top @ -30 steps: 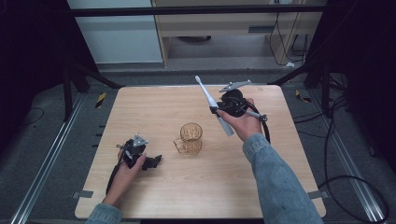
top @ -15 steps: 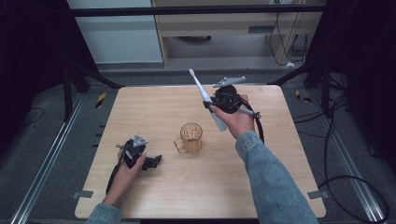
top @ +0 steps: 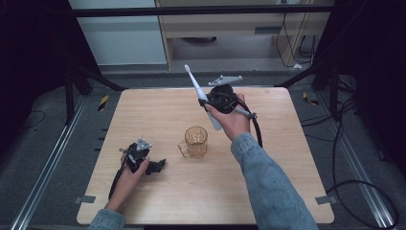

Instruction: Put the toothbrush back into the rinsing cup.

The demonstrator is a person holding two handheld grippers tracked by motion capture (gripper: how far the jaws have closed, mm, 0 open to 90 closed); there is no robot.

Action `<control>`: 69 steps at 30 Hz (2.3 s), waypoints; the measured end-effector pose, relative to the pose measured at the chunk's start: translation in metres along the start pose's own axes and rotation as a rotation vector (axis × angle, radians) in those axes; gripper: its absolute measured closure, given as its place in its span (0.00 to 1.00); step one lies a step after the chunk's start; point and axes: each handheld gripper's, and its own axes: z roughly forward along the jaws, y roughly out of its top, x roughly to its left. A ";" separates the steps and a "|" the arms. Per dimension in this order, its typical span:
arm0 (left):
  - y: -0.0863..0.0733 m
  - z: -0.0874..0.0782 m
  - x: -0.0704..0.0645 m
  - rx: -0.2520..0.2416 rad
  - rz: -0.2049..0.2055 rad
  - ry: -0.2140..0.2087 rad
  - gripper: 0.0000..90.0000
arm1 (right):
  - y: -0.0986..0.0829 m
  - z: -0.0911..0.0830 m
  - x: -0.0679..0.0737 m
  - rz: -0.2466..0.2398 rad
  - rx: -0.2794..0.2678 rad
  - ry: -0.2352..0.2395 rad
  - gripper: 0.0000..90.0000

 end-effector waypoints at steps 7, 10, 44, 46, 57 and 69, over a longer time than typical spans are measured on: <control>0.000 0.000 0.000 0.000 0.003 0.000 0.00 | 0.005 0.007 0.007 0.011 -0.024 -0.001 0.74; 0.000 0.000 0.000 0.001 0.003 0.000 0.00 | 0.006 0.010 0.010 0.016 -0.032 0.000 0.74; 0.000 0.000 0.000 0.001 0.004 0.000 0.00 | 0.004 0.023 0.025 0.028 -0.082 0.024 0.74; 0.000 0.000 0.000 0.001 0.004 0.000 0.00 | 0.003 0.023 0.026 0.031 -0.080 0.025 0.74; 0.000 0.000 0.000 0.001 0.003 0.000 0.00 | 0.001 0.028 0.032 0.047 -0.097 0.053 0.74; 0.000 0.000 0.000 0.001 0.004 0.000 0.00 | -0.005 0.032 0.044 0.040 -0.107 0.077 0.74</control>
